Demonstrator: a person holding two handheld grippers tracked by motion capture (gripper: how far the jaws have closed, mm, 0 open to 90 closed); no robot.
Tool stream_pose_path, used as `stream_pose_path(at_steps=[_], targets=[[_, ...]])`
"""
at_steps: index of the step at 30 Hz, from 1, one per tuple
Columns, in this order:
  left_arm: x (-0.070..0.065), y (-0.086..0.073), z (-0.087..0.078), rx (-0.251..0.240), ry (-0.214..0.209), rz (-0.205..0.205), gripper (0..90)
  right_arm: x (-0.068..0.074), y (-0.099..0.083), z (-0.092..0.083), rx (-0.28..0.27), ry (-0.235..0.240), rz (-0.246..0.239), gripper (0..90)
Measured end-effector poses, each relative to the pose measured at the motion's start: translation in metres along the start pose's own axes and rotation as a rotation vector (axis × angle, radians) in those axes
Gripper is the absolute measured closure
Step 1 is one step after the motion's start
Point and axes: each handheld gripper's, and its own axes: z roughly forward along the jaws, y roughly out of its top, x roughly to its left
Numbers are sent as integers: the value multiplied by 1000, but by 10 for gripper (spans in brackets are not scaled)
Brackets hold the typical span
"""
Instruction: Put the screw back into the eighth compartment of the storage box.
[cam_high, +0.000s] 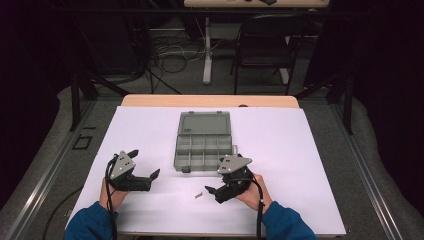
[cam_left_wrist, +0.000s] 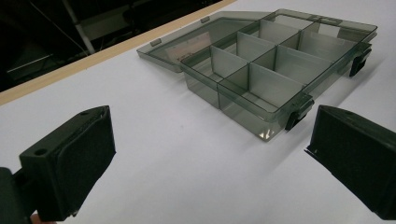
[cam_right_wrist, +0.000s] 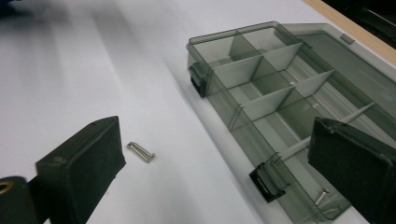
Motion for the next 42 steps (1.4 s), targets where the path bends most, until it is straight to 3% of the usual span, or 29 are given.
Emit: stream_pose_path(at_steps=[16, 21, 30, 42], targets=[[0, 0, 0, 2, 4, -1, 0, 18, -2, 17, 47, 87, -41, 1], [0, 0, 0, 1, 6, -2, 0, 25, -2, 24, 68, 104, -72, 37], [0, 0, 1, 7, 4, -1, 0, 28, -1, 34, 72, 90, -82, 255], [0, 0, 1, 5, 9, -2, 0, 40, -5, 50, 128, 157, -139, 570]])
